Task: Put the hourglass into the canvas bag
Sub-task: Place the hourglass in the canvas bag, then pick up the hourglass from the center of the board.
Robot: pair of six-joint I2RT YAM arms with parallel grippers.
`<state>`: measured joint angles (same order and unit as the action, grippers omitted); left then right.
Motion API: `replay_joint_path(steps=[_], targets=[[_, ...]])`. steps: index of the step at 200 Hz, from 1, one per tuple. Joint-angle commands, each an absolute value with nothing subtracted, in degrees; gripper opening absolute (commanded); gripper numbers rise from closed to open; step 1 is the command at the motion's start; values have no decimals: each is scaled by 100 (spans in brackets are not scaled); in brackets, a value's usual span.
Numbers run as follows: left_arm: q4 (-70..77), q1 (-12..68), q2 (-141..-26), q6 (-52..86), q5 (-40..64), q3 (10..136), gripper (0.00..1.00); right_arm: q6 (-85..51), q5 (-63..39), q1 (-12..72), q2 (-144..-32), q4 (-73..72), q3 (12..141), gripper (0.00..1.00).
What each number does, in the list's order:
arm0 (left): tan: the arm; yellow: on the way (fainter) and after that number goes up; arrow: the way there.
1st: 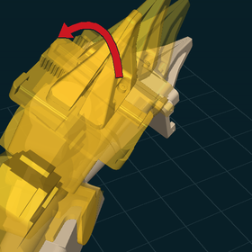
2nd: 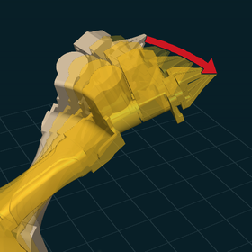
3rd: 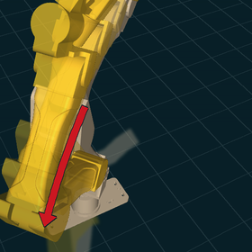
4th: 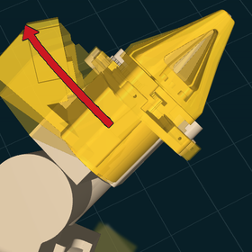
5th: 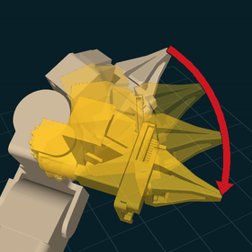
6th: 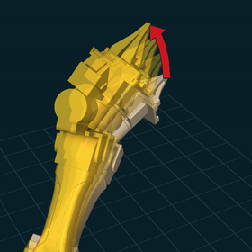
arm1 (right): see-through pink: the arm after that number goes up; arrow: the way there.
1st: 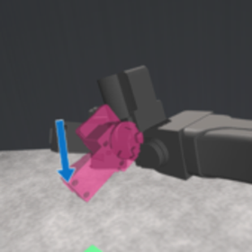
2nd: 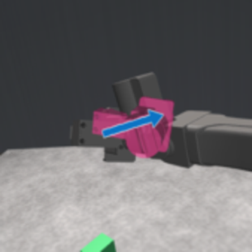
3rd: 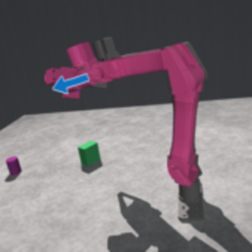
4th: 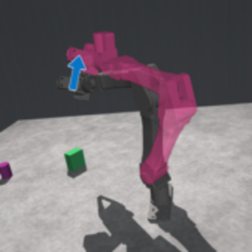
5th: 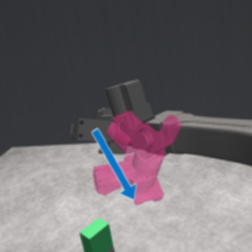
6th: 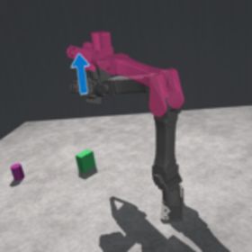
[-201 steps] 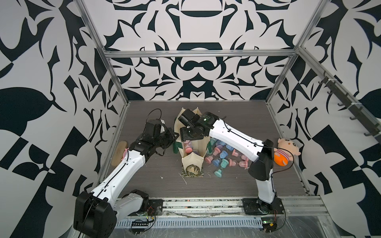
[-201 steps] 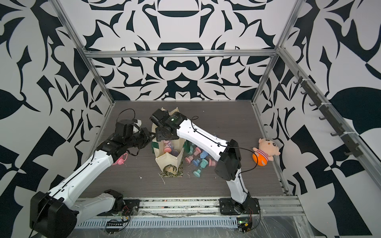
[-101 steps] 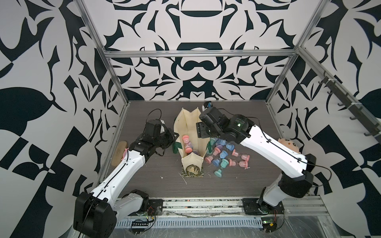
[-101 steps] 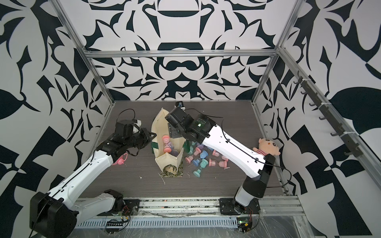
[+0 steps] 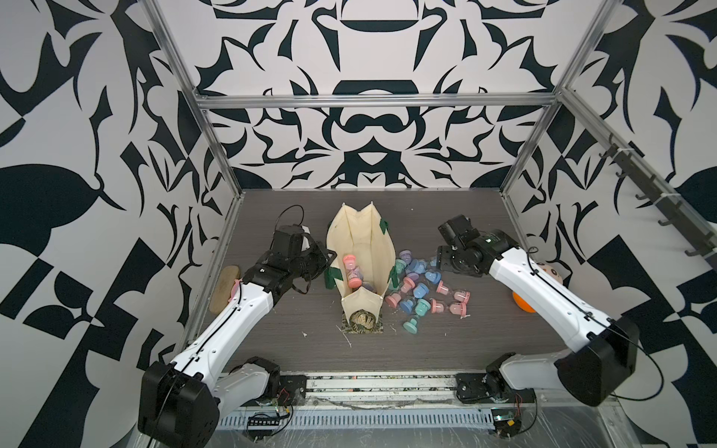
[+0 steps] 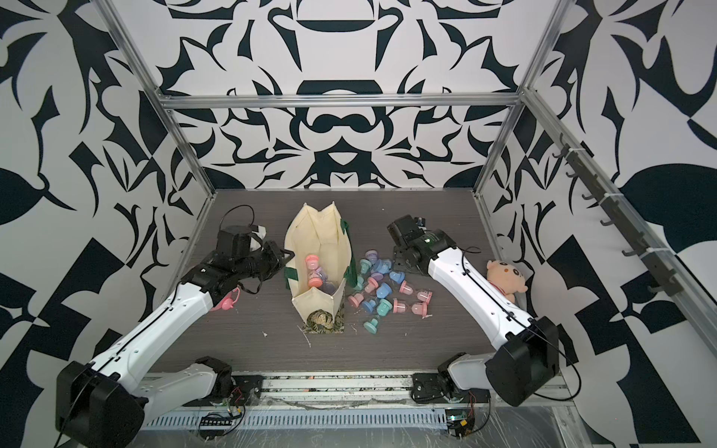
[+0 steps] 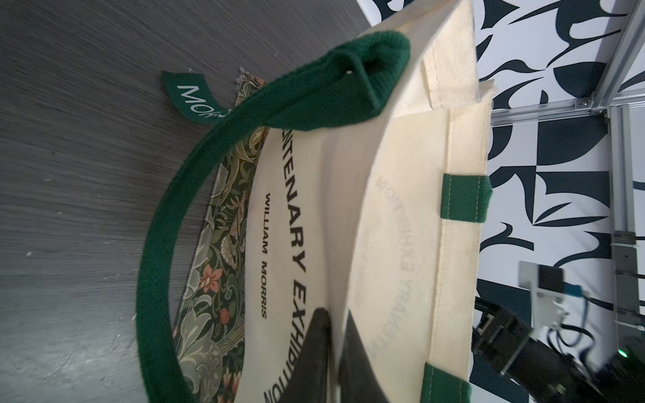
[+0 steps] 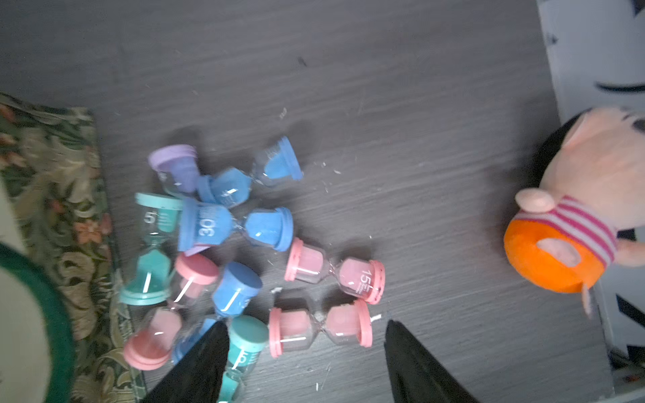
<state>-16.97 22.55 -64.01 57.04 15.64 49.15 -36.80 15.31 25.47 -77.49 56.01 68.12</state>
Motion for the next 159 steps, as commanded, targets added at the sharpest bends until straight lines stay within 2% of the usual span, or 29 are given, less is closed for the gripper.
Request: replay_joint_path(steps=[1,113,159], targets=[[-1817,2244,-6352,5617,1556,4994,11,-3473,1165,2313,-7882,5494,6620,75],[-1749,2250,-6376,5634,1562,4931,10,-3491,1287,2048,-8456,5368,5906,73],[-1746,2247,-6336,5634,1570,4904,10,-3765,1162,2073,-8154,5536,5641,71]])
